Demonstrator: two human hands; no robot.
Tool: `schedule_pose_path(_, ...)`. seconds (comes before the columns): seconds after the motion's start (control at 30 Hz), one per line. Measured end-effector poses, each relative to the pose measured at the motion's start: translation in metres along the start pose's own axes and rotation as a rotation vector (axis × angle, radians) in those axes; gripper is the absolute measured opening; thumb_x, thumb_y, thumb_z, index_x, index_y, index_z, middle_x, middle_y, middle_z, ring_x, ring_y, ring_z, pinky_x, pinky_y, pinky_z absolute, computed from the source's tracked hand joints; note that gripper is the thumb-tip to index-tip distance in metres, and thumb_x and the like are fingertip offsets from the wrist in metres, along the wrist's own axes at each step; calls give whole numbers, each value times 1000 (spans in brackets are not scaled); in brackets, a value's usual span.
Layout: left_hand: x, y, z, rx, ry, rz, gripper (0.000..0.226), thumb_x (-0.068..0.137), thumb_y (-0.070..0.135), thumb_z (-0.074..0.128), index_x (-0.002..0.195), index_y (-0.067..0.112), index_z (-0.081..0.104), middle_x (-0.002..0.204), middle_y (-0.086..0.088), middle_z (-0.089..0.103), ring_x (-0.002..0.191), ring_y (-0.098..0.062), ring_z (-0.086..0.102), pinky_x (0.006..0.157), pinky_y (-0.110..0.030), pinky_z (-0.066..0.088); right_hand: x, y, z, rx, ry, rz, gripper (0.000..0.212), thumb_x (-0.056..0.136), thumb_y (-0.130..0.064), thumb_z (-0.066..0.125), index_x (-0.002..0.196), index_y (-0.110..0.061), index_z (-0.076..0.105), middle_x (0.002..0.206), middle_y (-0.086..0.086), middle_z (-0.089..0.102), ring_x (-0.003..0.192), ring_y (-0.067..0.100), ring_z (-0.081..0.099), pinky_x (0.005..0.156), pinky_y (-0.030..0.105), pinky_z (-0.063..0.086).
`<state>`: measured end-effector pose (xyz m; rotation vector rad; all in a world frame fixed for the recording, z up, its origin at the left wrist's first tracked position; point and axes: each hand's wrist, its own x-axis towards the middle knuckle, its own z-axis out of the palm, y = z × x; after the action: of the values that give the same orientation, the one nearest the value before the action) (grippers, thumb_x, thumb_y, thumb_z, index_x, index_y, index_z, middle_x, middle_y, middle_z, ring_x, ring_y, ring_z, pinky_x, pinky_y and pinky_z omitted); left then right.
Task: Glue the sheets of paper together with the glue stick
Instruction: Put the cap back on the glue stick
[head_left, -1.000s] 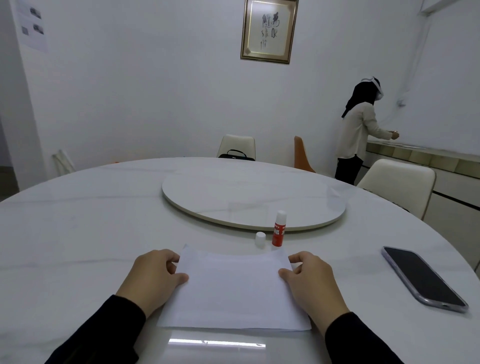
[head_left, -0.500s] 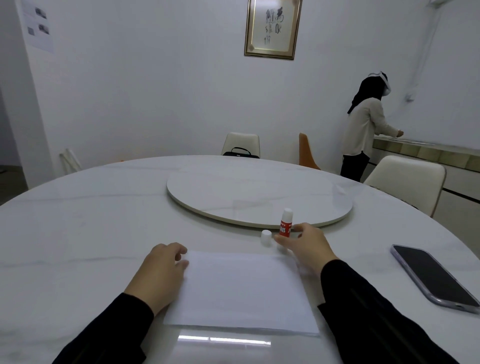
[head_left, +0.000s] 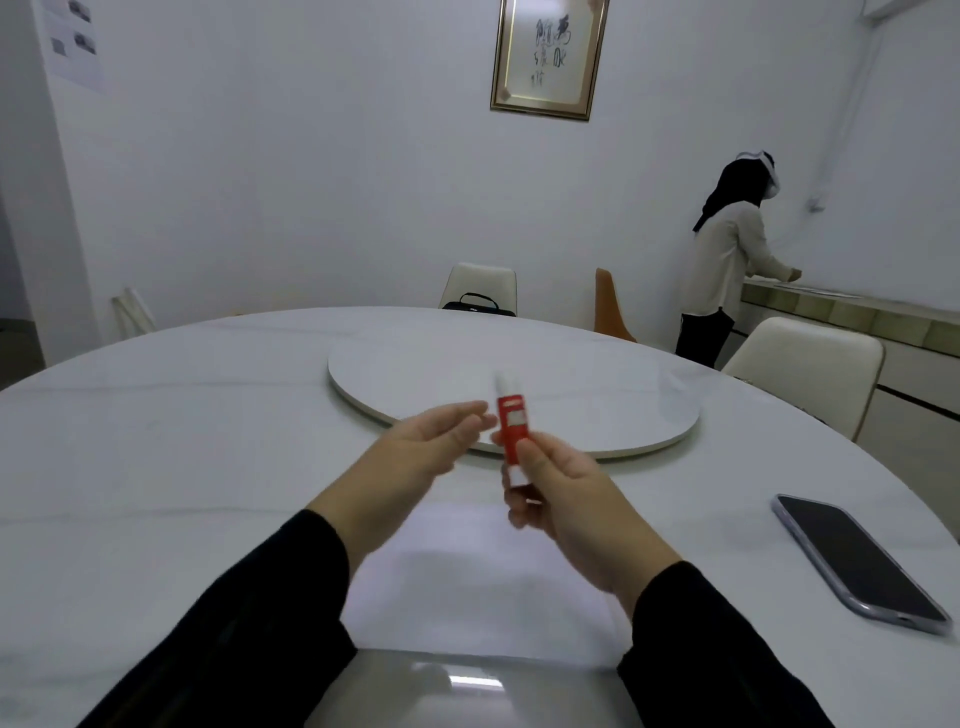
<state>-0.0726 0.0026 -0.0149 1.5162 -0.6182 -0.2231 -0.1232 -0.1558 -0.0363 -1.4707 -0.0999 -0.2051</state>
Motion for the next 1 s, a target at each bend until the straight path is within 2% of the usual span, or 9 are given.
schedule_pose_path(0.1,4,-15,7,-99,20,-25,24,88,20,56,107,11,67,96,-4,71,94,-16,63,96,-36,41,-7,4,3,53,-61,125,30,96,-27,48,104,-5,67,63,-1,56,53,10,50,52,22,45)
schedule_pose_path(0.2,5,-26,6,-225,-41,-9,25,82,21,60,102,7,68,91,-5,75,84,-17,68,82,-25,53,-9,3,3,208,-128,234,44,83,-33,56,106,5,61,65,5,60,53,12,54,51,21,48)
schedule_pose_path(0.4,6,-26,12,-327,-4,15,21,83,13,59,100,3,66,95,-8,76,83,-18,71,70,-21,56,-11,-1,-3,393,-122,293,32,81,-18,58,92,10,69,77,20,69,61,20,68,59,23,57)
schedule_pose_path(0.47,6,-28,16,-308,87,12,14,88,5,55,96,8,67,94,-6,76,90,-19,70,81,-25,54,-10,0,-2,316,-35,250,22,84,-13,62,88,8,70,72,17,69,61,20,68,60,22,57)
schedule_pose_path(0.53,5,-28,20,-266,168,6,15,89,4,56,96,9,68,94,-5,76,97,-18,69,92,-30,49,-8,2,1,-58,96,92,10,78,-9,74,85,-2,74,68,2,69,63,11,68,62,17,54)
schedule_pose_path(0.6,5,-28,21,-222,220,11,14,88,6,59,99,8,68,94,-3,77,97,-16,69,95,-32,47,-7,7,6,-390,184,-57,26,65,-10,84,90,-13,75,62,-13,69,61,1,65,60,10,50)
schedule_pose_path(0.83,4,-28,11,-350,225,-3,15,89,7,56,100,9,66,89,-2,77,87,-11,71,87,-28,51,-10,8,5,246,-13,243,20,94,-4,53,89,5,69,83,19,75,79,28,74,63,26,58)
schedule_pose_path(0.9,4,-29,13,-330,241,-1,15,89,8,57,100,11,66,88,0,77,87,-9,71,84,-26,51,-9,11,7,216,49,196,10,86,0,63,91,6,69,79,15,74,75,24,74,65,25,58)
schedule_pose_path(1.0,4,-29,17,-267,265,6,13,88,10,60,96,15,68,87,4,77,85,-5,71,78,-25,48,-5,14,6,-190,230,41,34,66,-5,83,98,-9,69,69,-5,67,67,10,67,65,20,52)
